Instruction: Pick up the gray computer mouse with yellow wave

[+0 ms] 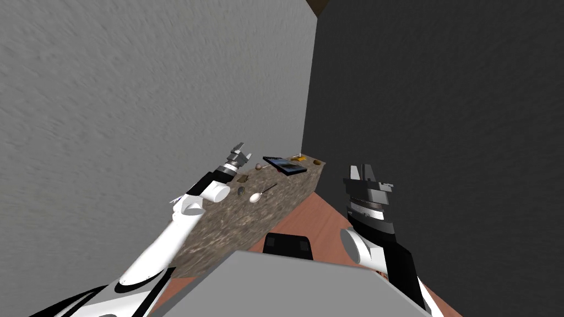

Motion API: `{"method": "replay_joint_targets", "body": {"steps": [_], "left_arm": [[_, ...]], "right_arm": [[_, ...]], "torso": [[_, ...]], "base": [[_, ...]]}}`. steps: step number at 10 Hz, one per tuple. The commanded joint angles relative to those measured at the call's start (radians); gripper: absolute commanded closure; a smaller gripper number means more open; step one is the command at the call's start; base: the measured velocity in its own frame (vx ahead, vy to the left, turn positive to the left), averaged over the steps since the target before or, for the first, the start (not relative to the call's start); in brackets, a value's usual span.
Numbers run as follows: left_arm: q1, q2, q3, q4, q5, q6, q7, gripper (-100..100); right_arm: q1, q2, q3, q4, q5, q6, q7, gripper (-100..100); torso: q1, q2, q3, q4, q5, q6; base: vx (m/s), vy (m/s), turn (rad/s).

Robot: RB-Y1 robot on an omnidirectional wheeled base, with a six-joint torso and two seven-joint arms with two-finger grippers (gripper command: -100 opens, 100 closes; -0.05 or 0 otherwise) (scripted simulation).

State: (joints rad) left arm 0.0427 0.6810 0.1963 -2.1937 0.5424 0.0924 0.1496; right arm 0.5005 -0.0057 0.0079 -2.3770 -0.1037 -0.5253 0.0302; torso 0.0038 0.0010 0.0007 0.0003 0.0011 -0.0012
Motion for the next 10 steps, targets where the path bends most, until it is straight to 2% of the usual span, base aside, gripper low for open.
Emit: {"method": "replay_joint_targets", "body": {"steps": [1, 2, 3, 4, 5, 6, 7, 10], "left_arm": [[-0.012, 0.05, -0.01, 0.037, 0.034, 0.05, 0.003, -100], [-0.012, 0.067, -0.01, 0.037, 0.034, 0.05, 0.003, -100], [-0.02, 0.098, -0.017, 0.063, 0.062, 0.098, 0.005, -100], [-0.02, 0.122, -0.017, 0.063, 0.062, 0.099, 0.005, -100], [-0.026, 0.157, -0.027, 0.09, 0.089, 0.137, 0.005, -100], [-0.026, 0.177, -0.027, 0.09, 0.089, 0.148, 0.005, -100], [-0.028, 0.214, -0.039, 0.117, 0.113, 0.181, 0.004, -100], [-0.027, 0.287, -0.054, 0.145, 0.136, 0.243, 0.0, -100]], "right_arm": [[0.0, 0.0, 0.0, 0.0, 0.0, 0.0, 0.0, 0], [0.0, 0.0, 0.0, 0.0, 0.0, 0.0, 0.0, 0], [0.0, 0.0, 0.0, 0.0, 0.0, 0.0, 0.0, 0], [0.0, 0.0, 0.0, 0.0, 0.0, 0.0, 0.0, 0], [0.0, 0.0, 0.0, 0.0, 0.0, 0.0, 0.0, 0], [0.0, 0.0, 0.0, 0.0, 0.0, 0.0, 0.0, 0], [0.0, 0.0, 0.0, 0.0, 0.0, 0.0, 0.0, 0], [0.0, 0.0, 0.0, 0.0, 0.0, 0.0, 0.0, 0]], "torso": [[0.0, 0.0, 0.0, 0.0, 0.0, 0.0], [0.0, 0.0, 0.0, 0.0, 0.0, 0.001], [0.0, 0.0, 0.0, 0.0, 0.0, 0.0], [0.0, 0.0, 0.0, 0.0, 0.0, 0.0], [0.0, 0.0, 0.0, 0.0, 0.0, 0.0], [0.001, -0.001, 0.0, 0.0, 0.0, 0.0], [0.001, -0.001, 0.0, 0.0, 0.0, 0.0], [0.0, 0.0, 0.0, 0.0, 0.0, 0.0]], "base": [[-0.041, 0.047, -0.178], [-0.035, 0.047, -0.116], [-0.036, 0.048, -0.178], [-0.03, 0.044, -0.107], [-0.025, 0.061, -0.163], [-0.026, 0.056, -0.116], [-0.038, 0.051, -0.174], [-0.033, 0.039, -0.119]]}}
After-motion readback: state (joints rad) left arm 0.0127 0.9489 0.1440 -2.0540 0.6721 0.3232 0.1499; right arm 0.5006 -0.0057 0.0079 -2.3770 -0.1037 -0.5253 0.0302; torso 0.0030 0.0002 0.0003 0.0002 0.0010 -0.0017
